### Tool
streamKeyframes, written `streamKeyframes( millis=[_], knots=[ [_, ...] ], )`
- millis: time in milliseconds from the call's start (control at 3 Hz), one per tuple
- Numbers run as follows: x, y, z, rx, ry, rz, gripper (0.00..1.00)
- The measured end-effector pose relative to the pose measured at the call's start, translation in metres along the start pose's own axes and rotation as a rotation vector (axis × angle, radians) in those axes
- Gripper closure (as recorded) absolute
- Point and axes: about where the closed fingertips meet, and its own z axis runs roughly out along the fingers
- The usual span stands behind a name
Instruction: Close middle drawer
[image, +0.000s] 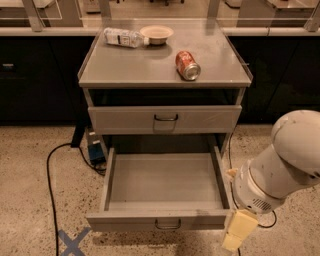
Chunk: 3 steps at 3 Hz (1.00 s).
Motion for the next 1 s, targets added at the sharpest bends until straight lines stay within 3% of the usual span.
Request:
streamKeyframes(
  millis=[333, 1000],
  knots=[
    [0.003, 0.006, 0.013, -0.015, -0.001, 0.0, 0.0],
    [0.001, 0.042, 0.108, -0.133, -0.076, 0.012, 0.0]
  ],
)
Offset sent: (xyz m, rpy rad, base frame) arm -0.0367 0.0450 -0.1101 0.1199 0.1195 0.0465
